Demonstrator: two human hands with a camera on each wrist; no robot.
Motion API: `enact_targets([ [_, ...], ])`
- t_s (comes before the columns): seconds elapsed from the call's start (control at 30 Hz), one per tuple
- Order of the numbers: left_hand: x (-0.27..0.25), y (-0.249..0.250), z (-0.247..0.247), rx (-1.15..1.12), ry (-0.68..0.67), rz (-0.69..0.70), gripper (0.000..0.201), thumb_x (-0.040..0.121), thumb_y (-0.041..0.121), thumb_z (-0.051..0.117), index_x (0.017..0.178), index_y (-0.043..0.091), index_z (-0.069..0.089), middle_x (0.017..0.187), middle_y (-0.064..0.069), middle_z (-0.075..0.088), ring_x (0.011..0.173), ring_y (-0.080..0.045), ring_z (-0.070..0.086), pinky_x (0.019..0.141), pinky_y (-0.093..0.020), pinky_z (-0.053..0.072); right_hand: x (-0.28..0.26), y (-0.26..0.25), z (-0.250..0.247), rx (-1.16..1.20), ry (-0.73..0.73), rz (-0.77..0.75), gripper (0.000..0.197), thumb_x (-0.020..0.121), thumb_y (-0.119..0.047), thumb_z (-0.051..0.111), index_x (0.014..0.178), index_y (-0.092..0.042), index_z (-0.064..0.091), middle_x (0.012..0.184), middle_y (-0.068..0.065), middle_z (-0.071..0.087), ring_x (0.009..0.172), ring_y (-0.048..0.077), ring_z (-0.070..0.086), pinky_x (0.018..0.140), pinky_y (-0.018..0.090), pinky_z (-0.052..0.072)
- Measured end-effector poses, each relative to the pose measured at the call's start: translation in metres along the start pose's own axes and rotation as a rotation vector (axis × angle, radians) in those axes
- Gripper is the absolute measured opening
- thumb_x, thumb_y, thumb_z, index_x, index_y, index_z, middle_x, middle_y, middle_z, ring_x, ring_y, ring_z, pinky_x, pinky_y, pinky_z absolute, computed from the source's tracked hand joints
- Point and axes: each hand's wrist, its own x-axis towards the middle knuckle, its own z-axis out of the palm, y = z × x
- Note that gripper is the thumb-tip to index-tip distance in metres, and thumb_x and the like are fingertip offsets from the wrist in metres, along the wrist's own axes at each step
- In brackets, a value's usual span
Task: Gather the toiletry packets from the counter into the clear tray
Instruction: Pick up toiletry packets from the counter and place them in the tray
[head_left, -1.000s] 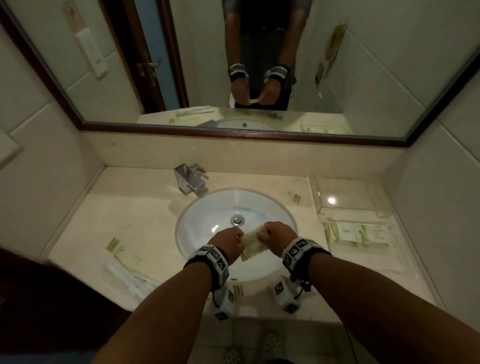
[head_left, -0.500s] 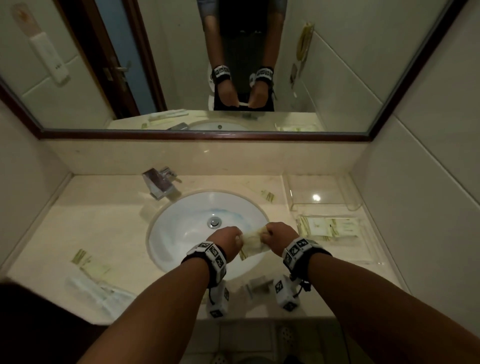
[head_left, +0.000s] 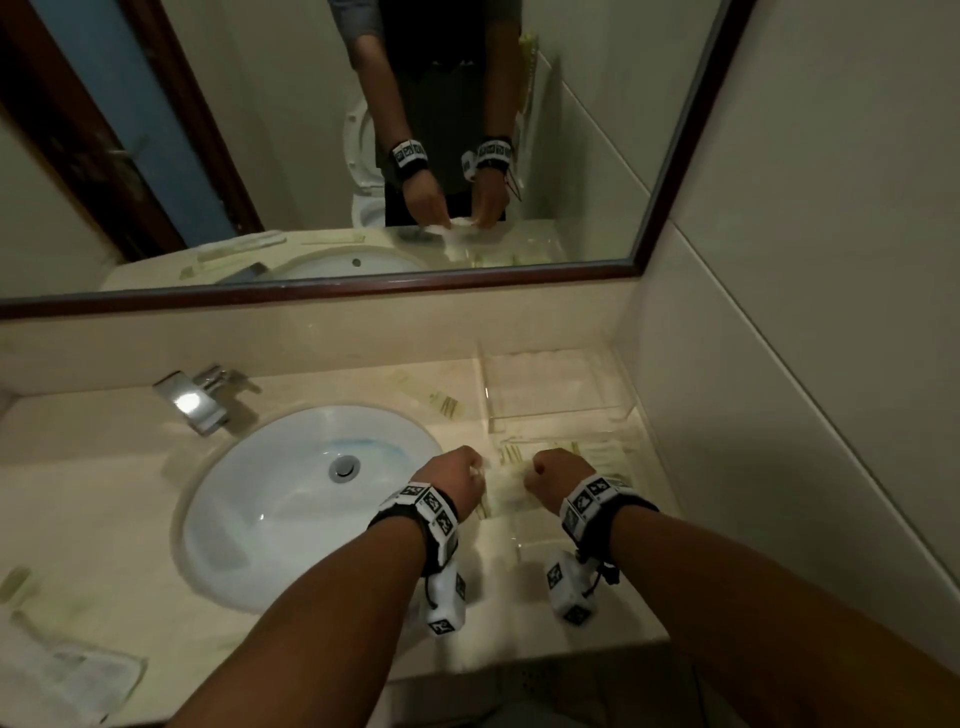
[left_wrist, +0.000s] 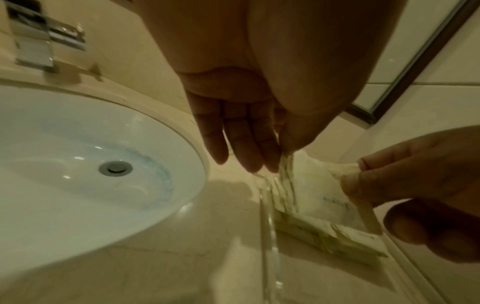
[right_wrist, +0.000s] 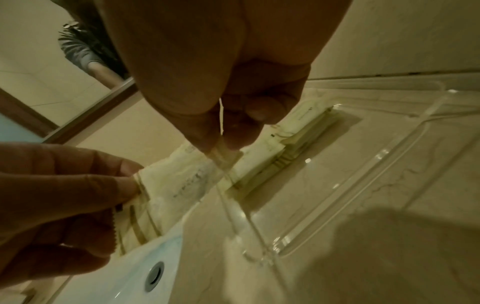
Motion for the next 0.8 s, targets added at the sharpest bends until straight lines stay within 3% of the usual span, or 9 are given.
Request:
enact_targets([
  [0.1,0.013,0.023,0.018,-0.021,-0.007,-0.015,0.021,0.093,0.032,0.05,0.114,0.026,0.05,0.1,-0.003,0.069,0.087,-0.025,0.065,0.071,-0.027,0.045,0.008,0.03,-0.008,0.064,-0.029,0.053,0.03,0.097,-0.025,0.052,0.068,-0.018,0.045,0.084,0.006,0.055,0.092,0.031,0.066,0.074,0.032,0.048],
  [0.2,0.025,0.042,0.03,-0.017,-0.019,-0.028,0.021,0.091,0.033,0.053,0.107,0.024,0.044,0.093,-0.004,0.066,0.081,-0.027,0.063,0.071,-0.032,0.049,0.02,0.056,-0.014,0.098,-0.058,0.103,0.018,0.095,-0.022,0.056,0.078,-0.015,0.057,0.09,0.011,0.065,0.096,0.032,0.069,0.074,0.03,0.05],
  [0.37,0.047,0.059,0.046,0.028,-0.099,-0.046,0.01,0.09,0.025,0.05,0.098,0.019,0.051,0.103,-0.008,0.066,0.092,-0.031,0.062,0.076,-0.031,0.047,0.034,0.083,-0.017,0.162,-0.074,0.195,0.025,0.09,-0.018,0.058,0.068,-0.008,0.066,0.085,0.015,0.074,0.071,0.027,0.066,0.065,0.028,0.051],
  [0.5,0.06,0.064,0.052,0.065,-0.138,-0.044,0.021,0.091,0.018,0.048,0.105,0.015,0.065,0.111,-0.01,0.068,0.102,-0.03,0.064,0.081,-0.029,0.046,0.043,0.091,-0.018,0.211,-0.066,0.212,0.018,0.091,-0.015,0.057,0.077,-0.01,0.066,0.089,0.014,0.073,0.077,0.026,0.062,0.073,0.03,0.053],
  [0.63,0.069,0.062,0.053,0.086,-0.139,-0.062,0.025,0.092,0.017,0.051,0.11,0.014,0.068,0.115,-0.009,0.068,0.106,-0.03,0.064,0.083,-0.028,0.047,0.055,0.086,-0.022,0.249,-0.115,0.21,0.026,0.088,-0.001,0.053,0.063,-0.009,0.053,0.074,0.015,0.062,0.088,0.033,0.069,0.067,0.03,0.05],
  [0.73,0.075,0.059,0.053,0.074,-0.147,-0.069,0.027,0.093,0.019,0.051,0.109,0.011,0.071,0.118,-0.011,0.067,0.105,-0.029,0.063,0.082,-0.028,0.047,0.064,0.083,-0.018,0.269,-0.024,0.231,0.025,0.078,-0.005,0.053,0.055,-0.014,0.05,0.069,0.011,0.065,0.078,0.031,0.071,0.061,0.029,0.051],
  [0.8,0.076,0.056,0.052,0.065,-0.138,-0.079,0.031,0.093,0.024,0.052,0.116,0.014,0.069,0.126,-0.01,0.062,0.111,-0.029,0.061,0.089,-0.029,0.049,0.069,0.081,-0.017,0.271,-0.015,0.238,0.02,0.077,-0.007,0.053,0.058,-0.012,0.056,0.07,0.01,0.068,0.075,0.03,0.071,0.06,0.027,0.05],
])
